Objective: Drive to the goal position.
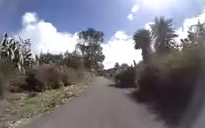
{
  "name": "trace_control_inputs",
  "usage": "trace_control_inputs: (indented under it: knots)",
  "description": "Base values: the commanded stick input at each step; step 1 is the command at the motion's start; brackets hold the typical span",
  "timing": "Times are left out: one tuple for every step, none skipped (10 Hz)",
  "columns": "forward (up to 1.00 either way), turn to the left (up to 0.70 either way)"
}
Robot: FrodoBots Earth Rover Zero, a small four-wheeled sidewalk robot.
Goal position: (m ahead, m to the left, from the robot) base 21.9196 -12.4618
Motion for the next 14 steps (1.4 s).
trace_control_inputs:
  knots:
    - [0.85, 0.00]
    - [0.85, 0.00]
    - [0.85, 0.00]
    - [0.85, 0.00]
    - [0.85, 0.00]
    - [0.85, 0.00]
    - [0.85, 0.00]
    - [0.85, 0.00]
    - [0.85, 0.00]
    - [0.85, 0.00]
    - [0.85, 0.00]
    - [0.85, 0.00]
    - [0.85, 0.00]
    - [0.85, 0.00]
